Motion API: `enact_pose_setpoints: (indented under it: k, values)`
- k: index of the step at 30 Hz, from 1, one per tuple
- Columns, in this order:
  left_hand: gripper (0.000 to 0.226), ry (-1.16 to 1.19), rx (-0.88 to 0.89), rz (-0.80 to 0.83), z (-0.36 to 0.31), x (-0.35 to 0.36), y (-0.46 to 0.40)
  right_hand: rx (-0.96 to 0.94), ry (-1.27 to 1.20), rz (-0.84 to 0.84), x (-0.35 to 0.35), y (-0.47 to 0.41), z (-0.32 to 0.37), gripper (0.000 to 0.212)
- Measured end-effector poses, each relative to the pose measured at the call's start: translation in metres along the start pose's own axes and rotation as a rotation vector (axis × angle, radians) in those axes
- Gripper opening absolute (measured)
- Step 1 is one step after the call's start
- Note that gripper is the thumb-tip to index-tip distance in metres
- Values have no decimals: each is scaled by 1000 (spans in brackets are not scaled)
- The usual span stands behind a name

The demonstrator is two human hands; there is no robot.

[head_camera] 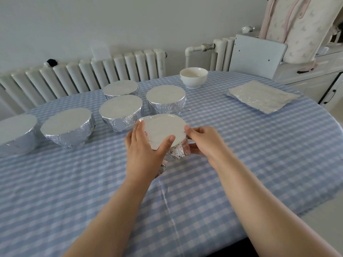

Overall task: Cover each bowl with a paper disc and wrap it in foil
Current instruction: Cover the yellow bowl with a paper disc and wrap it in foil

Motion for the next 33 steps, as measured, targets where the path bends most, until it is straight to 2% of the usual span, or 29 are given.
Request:
enact_pose_setpoints:
  k: [6, 12, 19, 21, 23, 25, 27, 30, 33]
  values:
    - [114, -14, -5, 11, -1, 0, 1, -6, -14, -63, -2, 1, -6, 33]
    - [100, -55, -13, 19, -1, -8, 5, 8, -53, 31, 6, 2, -6, 26]
    - [91, -151, -97, -53, 18, -22, -5, -6, 94, 112, 8, -17, 6, 22]
    - [84, -198, 5, -98, 16, -27, -11, -30, 128, 95, 8, -20, 5, 21]
    - [76, -235, 210, -115, 7, -28, -15, -62, 180, 70, 6, -22, 5, 27]
    - [74, -230, 317, -22, 4, -21, -19, -84, 202, 55, 6, -21, 5, 37]
    - [72, -183, 330, 98, 6, -11, -20, -108, 220, 37, 5, -20, 3, 45]
    - [78, -130, 245, 198, 14, -3, -19, -184, 184, -17, 4, -21, 4, 30]
    - [89, -109, 192, 204, 17, -4, -19, -326, 359, -155, 1, -17, 12, 30]
Point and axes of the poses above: each hand's wrist, its own y-axis away from the middle knuckle, its own x-axis out of the palm, z = x × y, the point moved 8 cm from there along -y, towards the middle knuckle, and after that the axes turned 5 degrees about -x, right-handed, at the moved point
